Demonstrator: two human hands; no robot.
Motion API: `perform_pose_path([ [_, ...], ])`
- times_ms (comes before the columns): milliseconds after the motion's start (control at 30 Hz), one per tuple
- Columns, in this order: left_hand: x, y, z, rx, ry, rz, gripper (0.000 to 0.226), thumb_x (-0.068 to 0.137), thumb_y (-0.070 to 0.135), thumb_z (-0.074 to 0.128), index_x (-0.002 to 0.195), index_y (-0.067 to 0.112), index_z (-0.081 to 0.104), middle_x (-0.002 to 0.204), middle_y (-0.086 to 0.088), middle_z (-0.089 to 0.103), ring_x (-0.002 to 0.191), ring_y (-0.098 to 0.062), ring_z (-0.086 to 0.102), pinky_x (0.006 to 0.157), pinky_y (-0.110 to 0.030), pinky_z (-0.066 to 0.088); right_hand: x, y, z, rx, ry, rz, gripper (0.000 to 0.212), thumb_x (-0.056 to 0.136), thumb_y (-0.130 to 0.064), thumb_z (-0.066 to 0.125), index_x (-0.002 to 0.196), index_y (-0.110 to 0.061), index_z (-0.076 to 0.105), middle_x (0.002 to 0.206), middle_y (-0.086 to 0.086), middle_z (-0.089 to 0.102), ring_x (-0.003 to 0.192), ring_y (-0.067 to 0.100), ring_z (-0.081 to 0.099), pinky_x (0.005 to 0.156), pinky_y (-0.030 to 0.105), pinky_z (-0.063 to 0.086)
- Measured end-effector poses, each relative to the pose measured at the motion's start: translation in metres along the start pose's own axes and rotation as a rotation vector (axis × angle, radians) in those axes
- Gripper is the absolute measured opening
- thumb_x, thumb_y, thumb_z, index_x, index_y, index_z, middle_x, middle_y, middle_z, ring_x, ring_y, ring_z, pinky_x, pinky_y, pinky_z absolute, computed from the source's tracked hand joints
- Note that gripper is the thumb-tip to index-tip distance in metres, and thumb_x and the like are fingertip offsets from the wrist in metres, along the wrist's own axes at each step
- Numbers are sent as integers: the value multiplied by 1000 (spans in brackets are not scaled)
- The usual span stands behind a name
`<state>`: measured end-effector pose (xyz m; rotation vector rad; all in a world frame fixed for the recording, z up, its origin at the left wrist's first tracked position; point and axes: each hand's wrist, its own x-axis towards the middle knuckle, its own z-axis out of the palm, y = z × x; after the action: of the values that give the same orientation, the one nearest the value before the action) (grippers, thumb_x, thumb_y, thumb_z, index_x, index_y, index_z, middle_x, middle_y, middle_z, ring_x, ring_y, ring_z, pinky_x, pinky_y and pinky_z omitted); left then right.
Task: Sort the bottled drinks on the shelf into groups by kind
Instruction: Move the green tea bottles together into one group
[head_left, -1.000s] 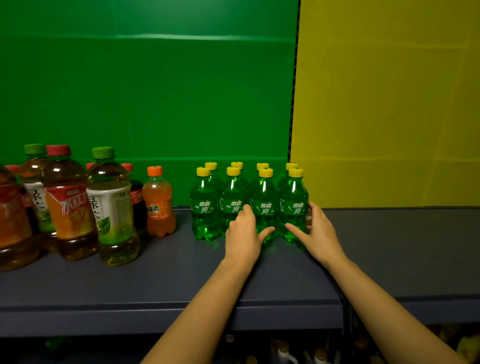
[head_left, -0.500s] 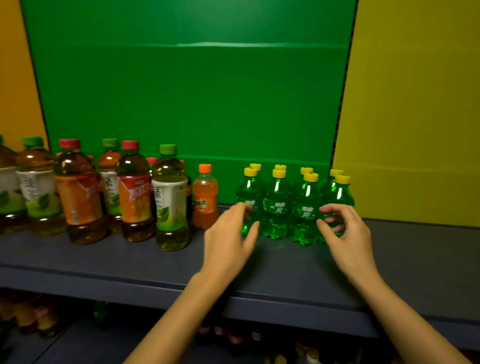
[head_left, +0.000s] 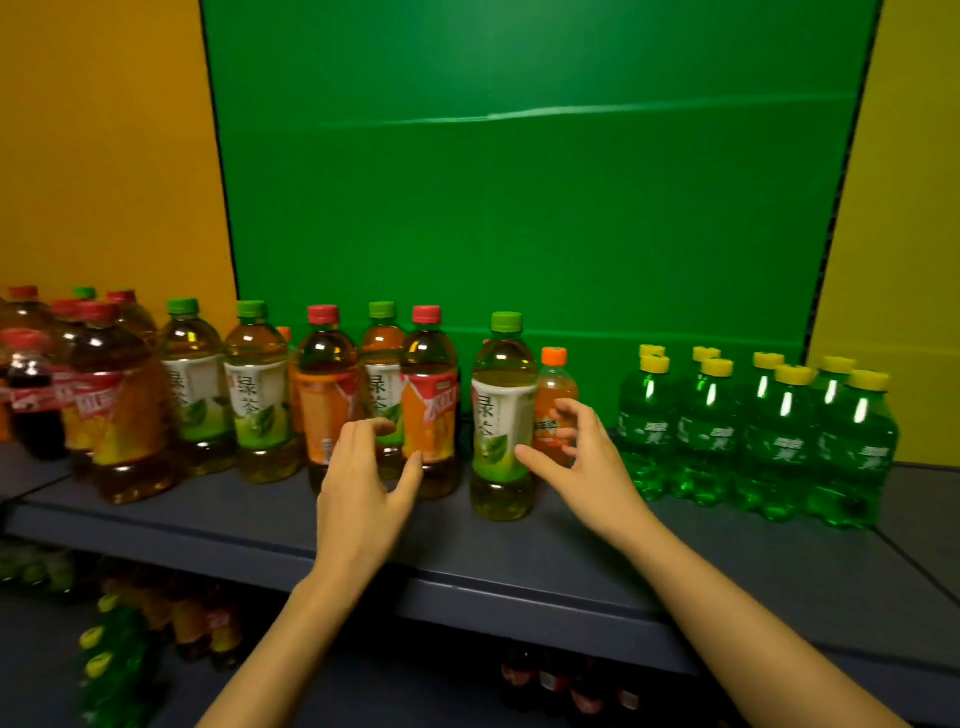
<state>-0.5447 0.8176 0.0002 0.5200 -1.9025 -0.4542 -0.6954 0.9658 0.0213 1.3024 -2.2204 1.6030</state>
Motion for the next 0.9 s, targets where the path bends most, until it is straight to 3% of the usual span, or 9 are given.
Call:
perform_pose_path([
  [100,8,-25,-10,-91,-61,-31,39,82,22,67,117,16,50,111,-1,56,95,-21,59,79,-40,51,13,-7,32,65,44,33,84,72,-33,76,138,-16,26,138,5,41,125,20,44,106,37,37],
  [200,14,-40,-10,-118,-133,-24,50,83,24,66,127,15,45,121,1,52,105,-16,55,88,-35,47,21,-12,60,102,161,70,91,72,-27,78,141,-11,21,139,6,40,128,20,40,101,27,34],
  [333,20,-56,-11,-141,-63,32,49,81,17,67,124,11,45,113,6,44,102,-7,45,81,-19,36,21,-10,82,130,315,45,87,75,-18,75,141,-8,19,136,5,42,123,16,43,99,27,37],
  [467,36,-78,-11,-123,141,-7,60,72,15,76,120,2,42,115,-13,43,108,-23,41,92,-35,40,21,-10,86,135,340,21,81,78,-9,71,140,-12,19,121,-6,40,111,5,39,88,14,33],
  [600,56,-95,-5,-277,-52,-168,88,65,27,82,133,6,30,131,-13,40,121,-25,42,101,-41,41,21,-4,85,139,329,50,79,78,-12,71,139,-18,22,126,-2,49,112,11,49,91,26,41],
  [700,61,-101,0,-401,-165,-240,79,71,28,78,133,12,31,128,-9,50,113,-22,52,92,-35,45,18,-3,84,136,352,67,80,77,-15,73,140,-17,24,130,1,50,116,14,49,94,31,43],
  [800,61,-104,1,-398,-128,-225,74,74,26,76,132,10,32,125,-10,52,109,-22,53,86,-31,43,14,-4,82,155,354,72,78,78,-12,71,141,-15,25,123,-3,52,109,10,51,88,25,43],
  [900,63,-108,3,-302,-54,-220,81,73,24,76,135,4,29,132,-15,43,119,-28,47,93,-35,43,11,-2,80,156,359,76,73,78,-10,70,138,-14,29,115,-5,53,104,9,52,81,17,42],
])
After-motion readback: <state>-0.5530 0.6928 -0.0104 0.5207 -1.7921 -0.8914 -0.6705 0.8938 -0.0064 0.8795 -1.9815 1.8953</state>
